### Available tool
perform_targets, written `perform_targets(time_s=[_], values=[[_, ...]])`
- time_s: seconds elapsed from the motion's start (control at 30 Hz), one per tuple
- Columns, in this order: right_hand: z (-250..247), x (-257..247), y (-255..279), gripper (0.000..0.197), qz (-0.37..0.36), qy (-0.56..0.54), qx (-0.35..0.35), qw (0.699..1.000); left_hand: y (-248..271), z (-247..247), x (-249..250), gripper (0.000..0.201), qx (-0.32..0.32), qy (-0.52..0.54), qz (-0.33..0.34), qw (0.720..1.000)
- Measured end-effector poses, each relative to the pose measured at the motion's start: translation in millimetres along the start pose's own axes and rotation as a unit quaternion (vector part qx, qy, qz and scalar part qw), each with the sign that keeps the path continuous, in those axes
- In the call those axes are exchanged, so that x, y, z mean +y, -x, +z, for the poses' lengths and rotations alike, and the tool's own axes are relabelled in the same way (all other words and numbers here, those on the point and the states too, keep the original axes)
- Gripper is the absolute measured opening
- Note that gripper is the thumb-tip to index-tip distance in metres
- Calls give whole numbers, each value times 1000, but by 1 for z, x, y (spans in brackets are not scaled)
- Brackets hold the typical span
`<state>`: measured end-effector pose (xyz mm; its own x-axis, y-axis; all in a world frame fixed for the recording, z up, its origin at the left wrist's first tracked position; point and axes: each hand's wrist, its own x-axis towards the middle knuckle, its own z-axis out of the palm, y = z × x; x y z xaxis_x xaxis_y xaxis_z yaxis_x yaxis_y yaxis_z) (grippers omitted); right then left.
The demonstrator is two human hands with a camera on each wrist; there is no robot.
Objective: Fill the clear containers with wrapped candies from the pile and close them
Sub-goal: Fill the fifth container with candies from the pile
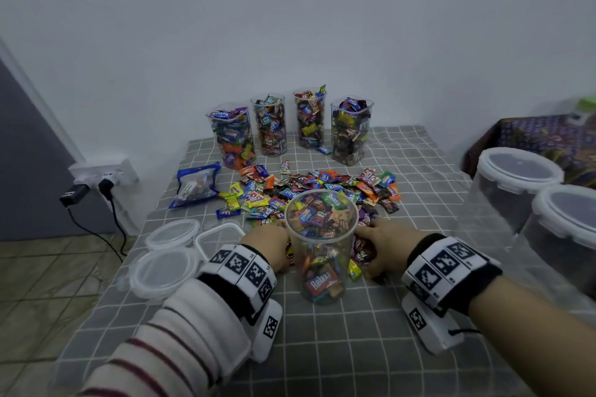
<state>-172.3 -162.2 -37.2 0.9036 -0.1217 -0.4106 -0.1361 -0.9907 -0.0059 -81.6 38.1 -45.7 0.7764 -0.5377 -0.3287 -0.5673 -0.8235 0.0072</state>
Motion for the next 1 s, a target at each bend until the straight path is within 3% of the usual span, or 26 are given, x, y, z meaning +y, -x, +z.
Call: perform_targets(time_s=[0.2, 0.5, 0.63, 0.83, 1.0], values=[[-3, -3, -1, 65, -6, -17, 45, 999, 1, -3, 2, 17, 43, 8, -18, 999], [-9, -4, 3, 35, -2, -14, 69, 998, 3, -7, -1, 18, 101, 47, -23, 994], [-11, -4, 5, 12, 2, -31, 80, 996, 6, -8, -2, 18, 117, 49, -21, 992], [-13, 5, 9, 13, 11, -103, 148, 983, 16, -18, -4, 21, 168, 105, -25, 980], [-18, 11, 21, 11, 19, -195, 195, 961, 27, -28, -11, 17, 221, 224, -40, 948]])
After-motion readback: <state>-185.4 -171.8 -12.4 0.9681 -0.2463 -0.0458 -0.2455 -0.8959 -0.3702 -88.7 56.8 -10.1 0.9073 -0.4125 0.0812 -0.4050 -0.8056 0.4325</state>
